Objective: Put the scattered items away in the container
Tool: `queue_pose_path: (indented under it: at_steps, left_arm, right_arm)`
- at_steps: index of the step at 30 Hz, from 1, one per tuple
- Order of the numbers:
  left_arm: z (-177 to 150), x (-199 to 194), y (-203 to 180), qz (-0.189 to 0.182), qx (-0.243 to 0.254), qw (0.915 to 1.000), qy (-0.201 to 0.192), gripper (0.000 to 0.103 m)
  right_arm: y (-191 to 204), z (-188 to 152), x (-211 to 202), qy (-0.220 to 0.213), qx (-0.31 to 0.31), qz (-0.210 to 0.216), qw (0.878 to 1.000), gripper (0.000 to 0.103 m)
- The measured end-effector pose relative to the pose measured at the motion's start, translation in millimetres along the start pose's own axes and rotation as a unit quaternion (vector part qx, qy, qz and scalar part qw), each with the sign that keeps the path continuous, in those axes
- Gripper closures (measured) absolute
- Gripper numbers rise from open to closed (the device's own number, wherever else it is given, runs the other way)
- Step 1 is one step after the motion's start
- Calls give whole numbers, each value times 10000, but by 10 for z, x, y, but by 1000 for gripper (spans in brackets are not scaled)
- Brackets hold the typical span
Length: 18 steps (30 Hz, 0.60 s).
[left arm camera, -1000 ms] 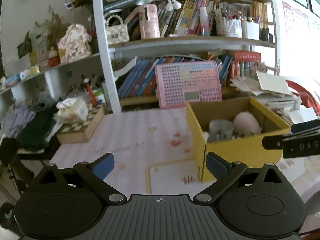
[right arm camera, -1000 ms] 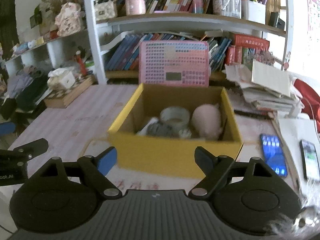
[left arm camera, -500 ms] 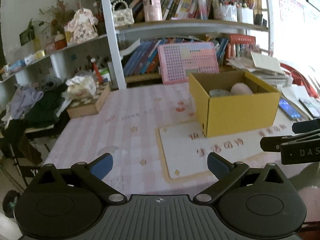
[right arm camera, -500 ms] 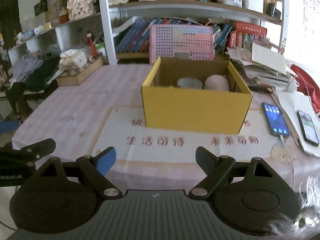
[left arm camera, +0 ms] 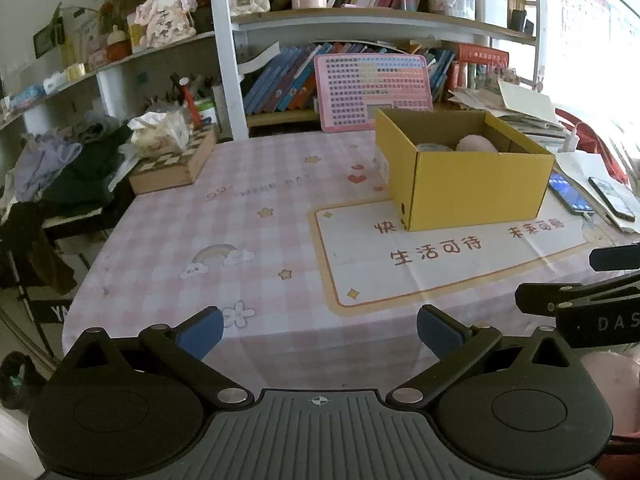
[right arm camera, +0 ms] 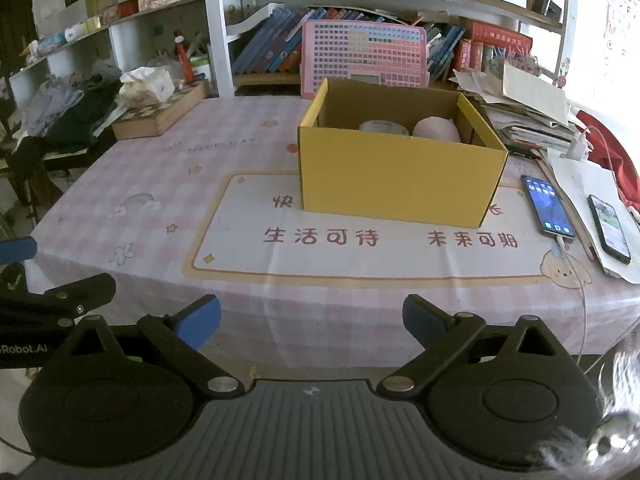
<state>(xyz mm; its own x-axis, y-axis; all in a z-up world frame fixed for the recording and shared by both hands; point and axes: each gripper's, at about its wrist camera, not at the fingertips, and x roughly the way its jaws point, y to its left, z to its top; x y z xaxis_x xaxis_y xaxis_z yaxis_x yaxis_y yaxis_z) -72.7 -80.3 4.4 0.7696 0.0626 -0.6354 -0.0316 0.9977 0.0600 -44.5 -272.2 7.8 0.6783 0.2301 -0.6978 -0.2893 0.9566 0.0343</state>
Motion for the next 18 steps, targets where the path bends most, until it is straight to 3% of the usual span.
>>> queue_pose_path:
  at_steps: [18]
  left_arm:
    - [12, 62, 35, -80, -116, 9998, 171, 0]
  right_arm:
    - [20, 7, 17, 20, -69, 16, 10000, 4]
